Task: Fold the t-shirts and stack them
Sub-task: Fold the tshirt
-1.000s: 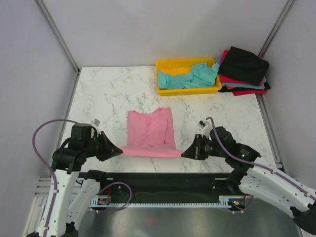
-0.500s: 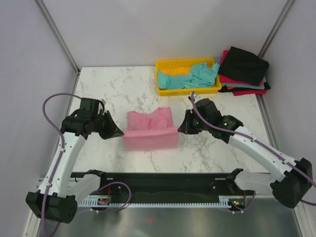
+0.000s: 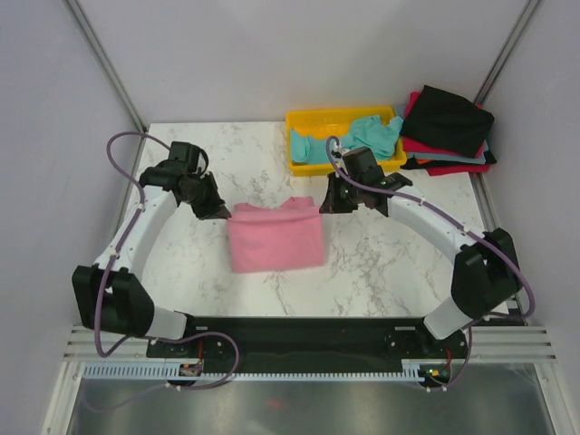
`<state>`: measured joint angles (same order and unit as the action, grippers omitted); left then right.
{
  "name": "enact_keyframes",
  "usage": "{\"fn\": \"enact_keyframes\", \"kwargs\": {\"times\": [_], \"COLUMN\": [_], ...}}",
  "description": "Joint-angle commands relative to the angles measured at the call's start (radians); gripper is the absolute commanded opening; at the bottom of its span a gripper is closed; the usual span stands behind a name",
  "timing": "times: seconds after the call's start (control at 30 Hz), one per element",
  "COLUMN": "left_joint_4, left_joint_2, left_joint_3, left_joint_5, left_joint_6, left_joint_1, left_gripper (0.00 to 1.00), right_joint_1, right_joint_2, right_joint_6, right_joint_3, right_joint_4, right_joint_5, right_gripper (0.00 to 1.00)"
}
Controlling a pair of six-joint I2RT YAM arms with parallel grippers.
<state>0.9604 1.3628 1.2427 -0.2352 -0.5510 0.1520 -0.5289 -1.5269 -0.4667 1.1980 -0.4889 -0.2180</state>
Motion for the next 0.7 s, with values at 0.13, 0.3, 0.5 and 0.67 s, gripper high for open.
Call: {"fn": "enact_keyframes", "kwargs": {"times": [0.13, 0.3, 0.5, 0.67], "left_joint_4": [-0.095, -0.068, 0.034, -0.009], "left_joint_2": [0.284, 0.550, 0.673, 0.524], "left_joint_3": [0.162, 0.349, 0.613, 0.459], "left_joint_5": [0.067, 0.011, 0.056, 0.077], "left_joint_6": [0.091, 0.132, 0.168, 0.161], "left_joint_1": [-0.037, -0.055, -0.068, -0.072], "left_gripper": [0.10, 0.46, 0.82, 0.81], "right_joint_1": [0.072, 0.101, 0.164, 0.175], "right_joint_2": [-0.235, -0.421, -0.449, -0.320], "right_joint_6": [0.072, 0.069, 0.074, 0.056], "right_joint_3": [0.172, 0.285, 0.325, 0.033], "right_joint_4": [0.058, 0.073, 0.081, 0.318], "right_joint_5": [-0.061, -0.055, -0.078, -0.251], "right_gripper": [0.00, 0.72, 0.85, 0.95]}}
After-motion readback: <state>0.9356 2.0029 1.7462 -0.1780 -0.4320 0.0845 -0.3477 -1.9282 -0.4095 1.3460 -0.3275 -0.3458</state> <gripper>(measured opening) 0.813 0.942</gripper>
